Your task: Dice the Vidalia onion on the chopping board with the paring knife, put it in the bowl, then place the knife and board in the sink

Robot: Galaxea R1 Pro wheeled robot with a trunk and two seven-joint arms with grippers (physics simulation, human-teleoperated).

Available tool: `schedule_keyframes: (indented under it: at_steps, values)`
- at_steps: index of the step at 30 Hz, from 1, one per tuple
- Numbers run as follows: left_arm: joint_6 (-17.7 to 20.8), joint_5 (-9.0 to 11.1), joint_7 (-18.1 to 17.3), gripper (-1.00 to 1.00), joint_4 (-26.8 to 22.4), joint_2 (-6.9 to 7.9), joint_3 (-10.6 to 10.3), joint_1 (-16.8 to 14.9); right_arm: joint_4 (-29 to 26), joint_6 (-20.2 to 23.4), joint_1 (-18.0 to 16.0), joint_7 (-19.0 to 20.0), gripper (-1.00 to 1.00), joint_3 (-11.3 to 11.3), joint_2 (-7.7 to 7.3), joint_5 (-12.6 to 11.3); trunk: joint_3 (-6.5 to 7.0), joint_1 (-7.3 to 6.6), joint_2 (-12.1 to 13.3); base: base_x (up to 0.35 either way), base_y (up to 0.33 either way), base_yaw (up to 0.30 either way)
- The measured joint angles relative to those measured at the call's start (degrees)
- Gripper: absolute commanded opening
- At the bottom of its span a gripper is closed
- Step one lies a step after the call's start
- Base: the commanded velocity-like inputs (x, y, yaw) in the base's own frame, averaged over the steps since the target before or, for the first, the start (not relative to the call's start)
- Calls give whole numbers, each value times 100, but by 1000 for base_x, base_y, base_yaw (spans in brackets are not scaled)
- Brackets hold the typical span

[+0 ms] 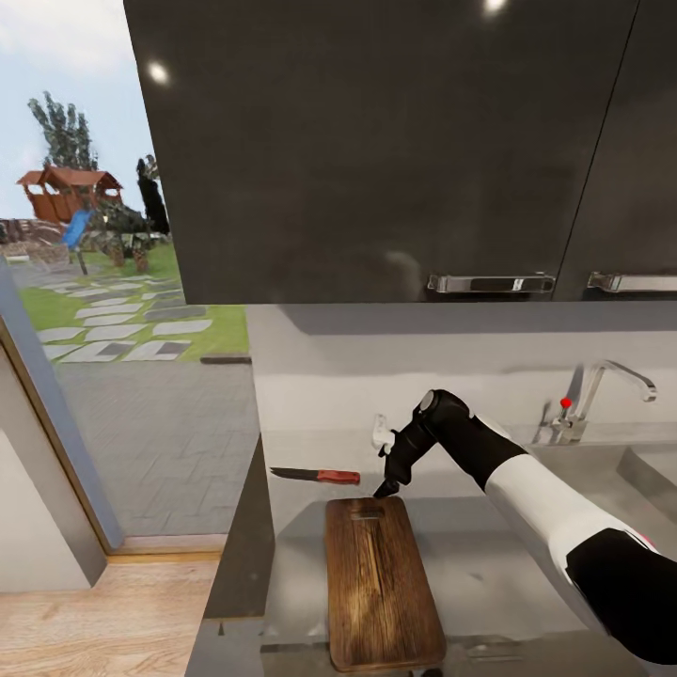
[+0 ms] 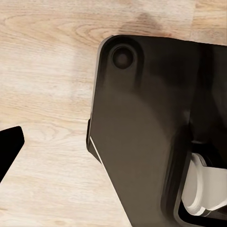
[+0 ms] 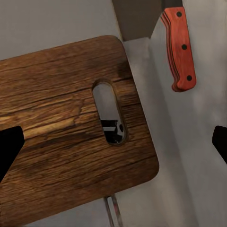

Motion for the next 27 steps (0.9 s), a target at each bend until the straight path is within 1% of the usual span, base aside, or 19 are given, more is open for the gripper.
schedule_keyframes:
  at_steps: [8, 10, 11, 12, 19, 27]
  values:
    - [0, 0, 0, 100, 0, 0, 0, 0, 98, -64, -1, 6, 100, -6, 1, 3, 0, 0, 0, 0, 0, 0]
    - [0, 0, 0, 100, 0, 0, 0, 0, 104, -172, 0, 15, 100, -8, -1, -1, 0, 0, 0, 0, 0, 0]
    - [0, 0, 0, 100, 0, 0, 0, 0, 109, -320, 0, 34, 100, -9, 1, -7, 0, 0, 0, 0, 0, 0]
    - [0, 0, 0, 100, 0, 0, 0, 0, 113, -336, 0, 36, 100, -9, 2, -8, 0, 0, 0, 0, 0, 0]
    - [0, 0, 0, 100, 0, 0, 0, 0, 131, -375, 0, 41, 100, -10, 7, -13, -10, 0, 0, 0, 0, 0]
    - [0, 0, 0, 100, 0, 0, 0, 1, 136, -381, 1, 27, 100, -10, 21, -14, -54, 0, 3, 0, 0, 0]
